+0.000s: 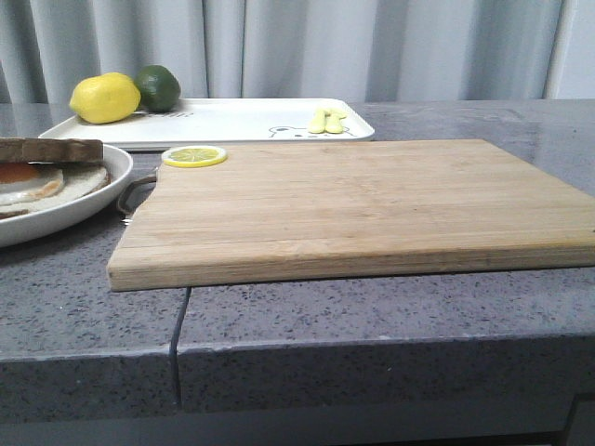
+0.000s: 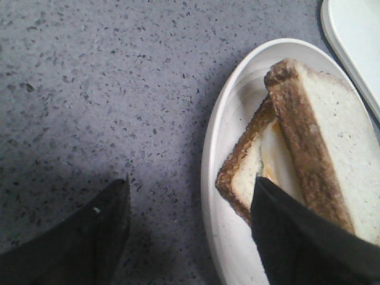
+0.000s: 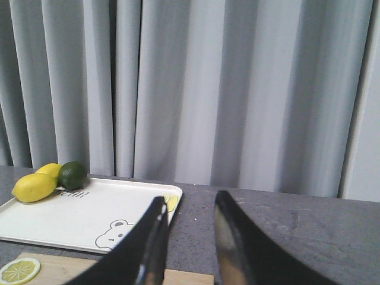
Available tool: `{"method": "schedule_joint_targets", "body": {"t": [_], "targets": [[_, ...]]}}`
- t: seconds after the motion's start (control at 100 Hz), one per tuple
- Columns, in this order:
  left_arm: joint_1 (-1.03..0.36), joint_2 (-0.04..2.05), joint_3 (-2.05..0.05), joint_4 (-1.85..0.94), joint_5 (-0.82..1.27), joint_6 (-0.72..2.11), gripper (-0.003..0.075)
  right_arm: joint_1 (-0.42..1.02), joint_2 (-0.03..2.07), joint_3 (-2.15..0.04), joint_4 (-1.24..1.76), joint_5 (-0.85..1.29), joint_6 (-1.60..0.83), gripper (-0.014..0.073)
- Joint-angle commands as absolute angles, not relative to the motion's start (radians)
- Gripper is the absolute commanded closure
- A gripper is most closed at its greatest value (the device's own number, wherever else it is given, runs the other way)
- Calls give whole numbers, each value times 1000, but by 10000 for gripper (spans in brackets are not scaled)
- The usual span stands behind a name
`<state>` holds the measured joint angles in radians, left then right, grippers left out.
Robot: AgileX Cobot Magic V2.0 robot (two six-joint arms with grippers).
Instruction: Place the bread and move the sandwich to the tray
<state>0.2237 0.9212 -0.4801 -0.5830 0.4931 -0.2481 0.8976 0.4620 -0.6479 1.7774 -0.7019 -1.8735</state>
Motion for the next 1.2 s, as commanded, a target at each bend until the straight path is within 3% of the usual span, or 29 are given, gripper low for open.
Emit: {"method": "schedule_joint_targets", "body": {"t": [0.0, 1.19], "targets": [[225, 942, -515, -614, 436, -245, 307, 895, 465, -668, 1733, -667, -1883, 370], [188, 1237, -612, -768, 406, -60, 309, 895, 465, -668, 1733, -642, -1883, 370]]}}
